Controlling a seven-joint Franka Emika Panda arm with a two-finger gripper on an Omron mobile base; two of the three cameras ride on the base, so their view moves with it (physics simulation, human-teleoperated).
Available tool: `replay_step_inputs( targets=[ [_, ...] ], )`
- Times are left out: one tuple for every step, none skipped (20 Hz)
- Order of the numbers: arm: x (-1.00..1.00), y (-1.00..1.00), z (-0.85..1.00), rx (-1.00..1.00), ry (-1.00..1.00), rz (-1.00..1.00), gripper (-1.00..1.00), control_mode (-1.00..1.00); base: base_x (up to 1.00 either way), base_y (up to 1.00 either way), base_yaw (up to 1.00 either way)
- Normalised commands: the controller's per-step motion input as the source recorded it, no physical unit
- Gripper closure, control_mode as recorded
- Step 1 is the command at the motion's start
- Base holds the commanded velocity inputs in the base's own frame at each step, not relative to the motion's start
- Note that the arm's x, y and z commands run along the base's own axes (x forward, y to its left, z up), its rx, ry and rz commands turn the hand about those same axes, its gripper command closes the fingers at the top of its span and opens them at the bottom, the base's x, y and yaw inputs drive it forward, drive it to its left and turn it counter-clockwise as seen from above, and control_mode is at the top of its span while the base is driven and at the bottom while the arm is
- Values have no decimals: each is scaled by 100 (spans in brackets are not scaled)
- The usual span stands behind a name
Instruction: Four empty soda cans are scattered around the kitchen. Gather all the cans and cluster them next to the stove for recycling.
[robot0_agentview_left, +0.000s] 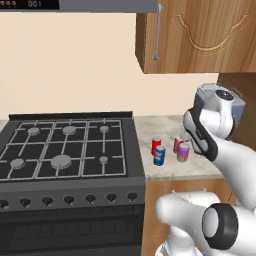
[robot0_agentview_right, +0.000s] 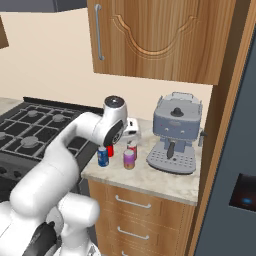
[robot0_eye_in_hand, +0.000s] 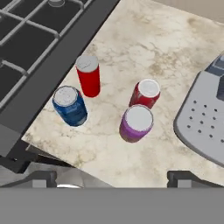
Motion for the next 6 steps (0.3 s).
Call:
replay_step_inputs(
  targets=[
    [-54, 28, 28, 0, -15, 0, -100, -100, 0, 0, 0],
    [-53, 26, 31, 0, -15, 0, -100, -100, 0, 0, 0],
    [-50, 25, 36, 0, -12, 0, -100, -100, 0, 0, 0],
    [-47, 24, 43, 0, -11, 0, -100, -100, 0, 0, 0],
    [-44, 22, 46, 0, -8, 0, -100, -100, 0, 0, 0],
    [-45, 23, 47, 0, -7, 0, -100, -100, 0, 0, 0]
  ],
)
